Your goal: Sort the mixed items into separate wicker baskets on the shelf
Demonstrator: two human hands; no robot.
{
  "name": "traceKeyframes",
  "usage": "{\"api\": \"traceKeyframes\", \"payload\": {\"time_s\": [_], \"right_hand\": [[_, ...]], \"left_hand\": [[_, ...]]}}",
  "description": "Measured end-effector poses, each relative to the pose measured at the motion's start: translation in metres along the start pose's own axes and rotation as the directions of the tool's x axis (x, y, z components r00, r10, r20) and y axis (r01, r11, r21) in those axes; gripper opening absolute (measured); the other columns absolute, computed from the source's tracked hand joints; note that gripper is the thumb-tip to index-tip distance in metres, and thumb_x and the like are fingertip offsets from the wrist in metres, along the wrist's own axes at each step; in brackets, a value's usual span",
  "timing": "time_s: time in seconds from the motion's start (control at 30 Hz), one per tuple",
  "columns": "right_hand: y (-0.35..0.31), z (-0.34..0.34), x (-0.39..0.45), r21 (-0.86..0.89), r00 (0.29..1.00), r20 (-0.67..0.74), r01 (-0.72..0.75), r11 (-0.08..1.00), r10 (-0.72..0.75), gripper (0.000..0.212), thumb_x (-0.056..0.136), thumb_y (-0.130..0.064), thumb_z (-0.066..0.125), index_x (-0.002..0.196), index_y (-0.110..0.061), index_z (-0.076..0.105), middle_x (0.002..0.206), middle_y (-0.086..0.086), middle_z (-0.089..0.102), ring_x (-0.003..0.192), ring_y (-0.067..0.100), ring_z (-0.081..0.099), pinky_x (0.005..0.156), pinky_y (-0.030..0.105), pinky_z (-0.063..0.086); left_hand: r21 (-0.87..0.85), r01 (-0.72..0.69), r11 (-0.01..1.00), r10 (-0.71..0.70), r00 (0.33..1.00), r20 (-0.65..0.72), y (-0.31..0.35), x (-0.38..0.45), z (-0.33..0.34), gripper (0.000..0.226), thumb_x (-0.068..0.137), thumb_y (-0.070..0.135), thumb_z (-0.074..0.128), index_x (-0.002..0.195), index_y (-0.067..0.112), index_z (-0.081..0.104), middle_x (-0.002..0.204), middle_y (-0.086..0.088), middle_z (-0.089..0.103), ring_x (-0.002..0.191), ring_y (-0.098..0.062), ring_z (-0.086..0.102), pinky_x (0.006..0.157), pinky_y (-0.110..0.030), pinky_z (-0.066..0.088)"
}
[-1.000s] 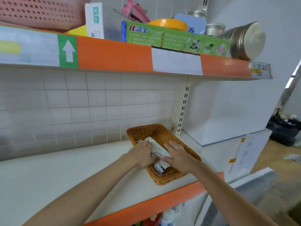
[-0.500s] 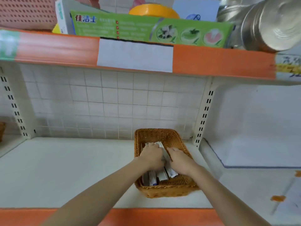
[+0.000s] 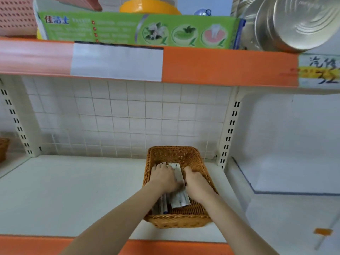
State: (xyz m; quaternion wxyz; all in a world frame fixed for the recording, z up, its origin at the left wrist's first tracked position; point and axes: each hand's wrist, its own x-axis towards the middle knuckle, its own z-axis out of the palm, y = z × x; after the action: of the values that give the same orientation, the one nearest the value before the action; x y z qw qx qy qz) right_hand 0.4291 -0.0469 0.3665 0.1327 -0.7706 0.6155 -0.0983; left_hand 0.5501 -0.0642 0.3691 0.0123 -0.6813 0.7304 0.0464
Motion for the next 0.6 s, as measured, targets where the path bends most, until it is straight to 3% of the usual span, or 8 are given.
{"api": "traceKeyframes", "payload": {"time_s": [0.1, 0.2, 0.33, 0.5, 0.6], "right_hand": [[0.0, 0.0, 0.001, -0.048, 1.0, 0.014, 0.019, 0.999, -0.018, 0.027, 0.097, -0.005, 0.042, 0.123, -0.005, 0.05, 0.118, 0.014, 0.056, 0.104, 0.028, 0.057, 0.077, 0.032, 0.046], [-0.002, 0.0, -0.001, -0.136, 0.998, 0.055, 0.037, 0.99, -0.03, 0.027, 0.101, -0.015, 0.04, 0.116, -0.002, 0.058, 0.124, 0.014, 0.049, 0.11, 0.029, 0.052, 0.089, 0.035, 0.042], [-0.006, 0.0, -0.002, -0.198, 0.995, 0.101, 0.025, 0.98, -0.005, 0.032, 0.1, -0.025, 0.042, 0.115, -0.003, 0.061, 0.128, 0.015, 0.043, 0.107, 0.03, 0.055, 0.085, 0.035, 0.043], [-0.007, 0.001, -0.002, -0.242, 0.994, 0.104, 0.003, 0.97, 0.023, 0.026, 0.099, -0.014, 0.044, 0.117, -0.002, 0.058, 0.128, 0.016, 0.042, 0.106, 0.033, 0.055, 0.076, 0.032, 0.039], [-0.007, -0.001, -0.006, -0.196, 1.0, 0.026, -0.005, 0.981, 0.01, 0.026, 0.097, -0.012, 0.047, 0.119, -0.002, 0.055, 0.125, 0.016, 0.049, 0.108, 0.033, 0.056, 0.075, 0.031, 0.039]], "left_hand": [[-0.027, 0.008, 1.0, -0.008, 1.0, 0.005, -0.001, 0.003, 0.001, 0.069, 0.091, 0.06, 0.045, 0.133, 0.005, 0.048, 0.142, -0.017, 0.044, 0.134, -0.032, 0.036, 0.113, -0.043, 0.023], [-0.071, 0.0, 0.997, 0.002, 1.0, 0.019, -0.001, 0.003, 0.001, 0.053, 0.093, 0.051, 0.046, 0.118, 0.007, 0.06, 0.129, -0.016, 0.056, 0.125, -0.031, 0.045, 0.11, -0.042, 0.027], [-0.136, -0.014, 0.991, 0.011, 1.0, -0.024, -0.004, -0.001, -0.002, 0.035, 0.092, 0.035, 0.05, 0.111, 0.007, 0.059, 0.115, -0.012, 0.062, 0.112, -0.029, 0.055, 0.099, -0.037, 0.038], [-0.356, -0.037, 0.934, -0.016, 0.989, -0.145, -0.005, -0.004, -0.001, 0.021, 0.095, 0.018, 0.047, 0.113, 0.008, 0.045, 0.106, -0.012, 0.062, 0.094, -0.029, 0.062, 0.07, -0.033, 0.048], [-0.416, -0.066, 0.907, -0.013, 0.983, -0.184, -0.004, -0.007, -0.002, 0.017, 0.096, 0.014, 0.043, 0.112, 0.009, 0.04, 0.1, -0.012, 0.061, 0.088, -0.03, 0.063, 0.068, -0.036, 0.051]]}}
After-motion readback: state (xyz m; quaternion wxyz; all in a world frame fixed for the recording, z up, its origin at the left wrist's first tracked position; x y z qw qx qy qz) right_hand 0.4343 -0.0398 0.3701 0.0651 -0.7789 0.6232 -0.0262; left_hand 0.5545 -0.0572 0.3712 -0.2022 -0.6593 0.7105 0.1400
